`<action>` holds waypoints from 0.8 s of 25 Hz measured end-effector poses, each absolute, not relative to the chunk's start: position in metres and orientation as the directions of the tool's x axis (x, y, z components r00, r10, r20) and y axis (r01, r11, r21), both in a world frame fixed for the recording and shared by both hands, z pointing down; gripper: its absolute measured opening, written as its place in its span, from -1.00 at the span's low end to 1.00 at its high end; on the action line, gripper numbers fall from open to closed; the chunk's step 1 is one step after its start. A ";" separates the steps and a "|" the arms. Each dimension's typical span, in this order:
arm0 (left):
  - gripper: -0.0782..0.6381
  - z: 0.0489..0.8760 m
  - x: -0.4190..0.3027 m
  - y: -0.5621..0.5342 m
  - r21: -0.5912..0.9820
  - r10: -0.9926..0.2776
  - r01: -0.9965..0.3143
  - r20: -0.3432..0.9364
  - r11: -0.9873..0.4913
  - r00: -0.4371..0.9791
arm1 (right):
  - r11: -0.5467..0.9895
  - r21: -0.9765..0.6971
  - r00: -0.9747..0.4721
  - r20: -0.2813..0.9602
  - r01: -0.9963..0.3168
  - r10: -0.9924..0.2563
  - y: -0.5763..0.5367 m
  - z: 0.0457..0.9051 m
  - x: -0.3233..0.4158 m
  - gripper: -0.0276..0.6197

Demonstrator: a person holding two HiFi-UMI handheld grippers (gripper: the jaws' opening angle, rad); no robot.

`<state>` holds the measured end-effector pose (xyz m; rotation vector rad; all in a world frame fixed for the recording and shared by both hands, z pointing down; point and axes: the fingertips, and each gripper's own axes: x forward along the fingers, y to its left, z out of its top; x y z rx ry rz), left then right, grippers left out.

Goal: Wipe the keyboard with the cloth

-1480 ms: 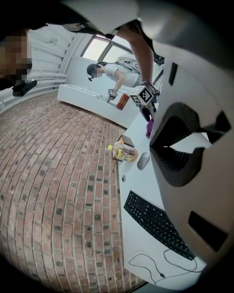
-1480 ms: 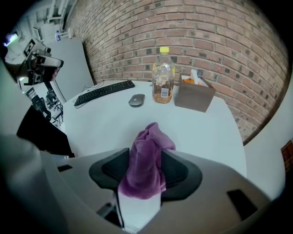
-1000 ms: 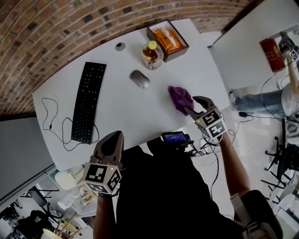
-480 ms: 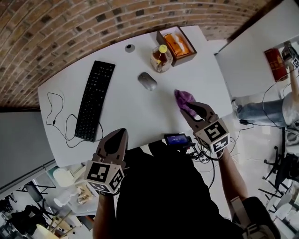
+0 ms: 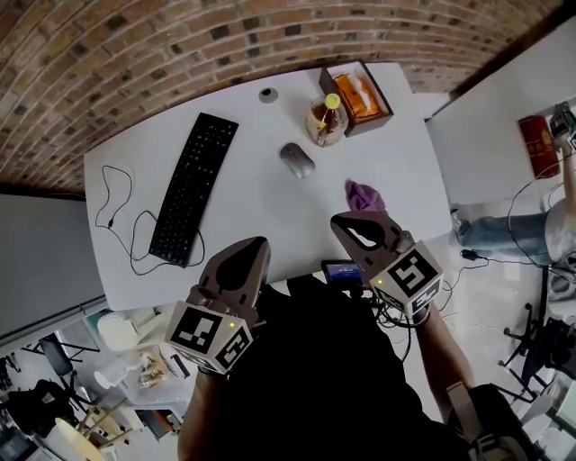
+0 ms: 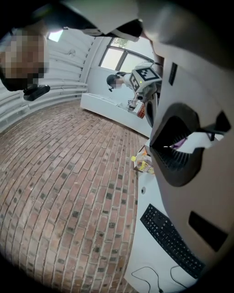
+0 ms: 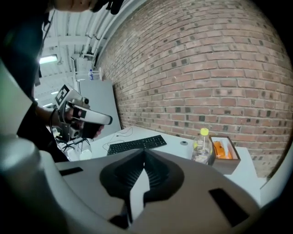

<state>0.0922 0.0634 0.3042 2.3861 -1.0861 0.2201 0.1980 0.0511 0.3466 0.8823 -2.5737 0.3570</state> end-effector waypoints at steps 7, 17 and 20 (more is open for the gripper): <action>-0.74 0.285 0.105 0.061 0.343 -0.656 -0.719 0.296 -0.605 0.694 | 0.797 -0.256 -0.830 0.293 -0.547 -0.475 0.058 0.303 0.187 -0.86; -0.74 0.284 0.113 0.072 0.320 -0.629 -0.696 0.299 -0.643 0.718 | 0.804 -0.270 -0.845 0.241 -0.530 -0.477 0.067 0.289 0.190 -0.86; -0.74 0.284 0.114 0.073 0.317 -0.624 -0.693 0.301 -0.648 0.721 | 0.801 -0.271 -0.843 0.239 -0.534 -0.481 0.067 0.289 0.192 -0.86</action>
